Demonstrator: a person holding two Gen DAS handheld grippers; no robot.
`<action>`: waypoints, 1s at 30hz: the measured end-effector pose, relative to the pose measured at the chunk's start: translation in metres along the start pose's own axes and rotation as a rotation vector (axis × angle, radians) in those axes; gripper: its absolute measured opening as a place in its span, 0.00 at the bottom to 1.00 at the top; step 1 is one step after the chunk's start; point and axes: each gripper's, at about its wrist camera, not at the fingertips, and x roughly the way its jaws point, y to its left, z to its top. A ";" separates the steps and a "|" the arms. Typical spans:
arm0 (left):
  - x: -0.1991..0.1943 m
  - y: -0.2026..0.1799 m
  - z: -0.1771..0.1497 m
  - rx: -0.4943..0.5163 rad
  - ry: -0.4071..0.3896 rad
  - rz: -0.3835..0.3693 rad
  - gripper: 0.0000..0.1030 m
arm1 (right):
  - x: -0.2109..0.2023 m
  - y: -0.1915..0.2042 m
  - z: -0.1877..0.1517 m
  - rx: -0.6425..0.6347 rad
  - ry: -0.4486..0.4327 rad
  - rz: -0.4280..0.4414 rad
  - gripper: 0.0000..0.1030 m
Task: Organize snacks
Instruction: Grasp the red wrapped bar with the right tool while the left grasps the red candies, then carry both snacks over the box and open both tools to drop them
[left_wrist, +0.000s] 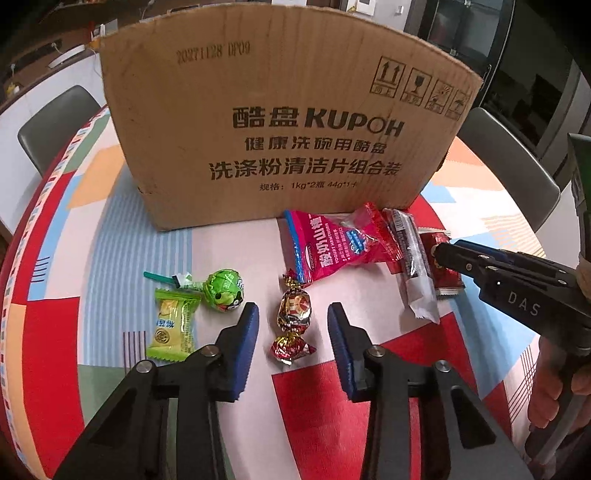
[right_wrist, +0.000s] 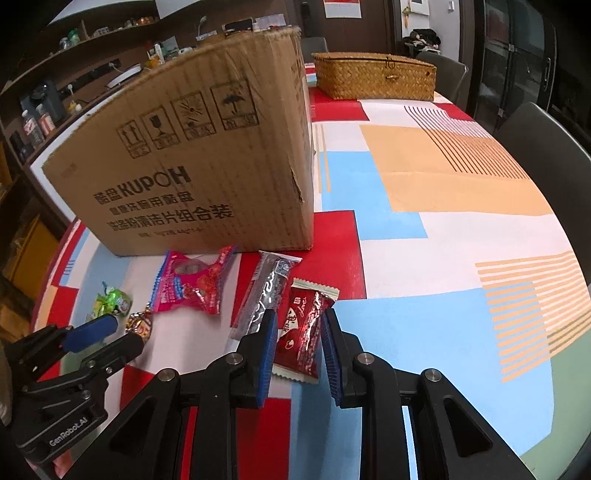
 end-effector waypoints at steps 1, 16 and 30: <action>0.001 0.000 0.001 -0.002 0.002 0.000 0.36 | 0.003 0.000 0.001 0.007 0.009 0.003 0.25; 0.019 0.004 0.011 -0.041 0.041 -0.013 0.18 | 0.016 0.005 -0.001 -0.034 0.035 -0.032 0.23; -0.033 -0.012 0.008 -0.015 -0.064 -0.046 0.18 | -0.022 0.001 -0.008 -0.016 -0.028 -0.006 0.22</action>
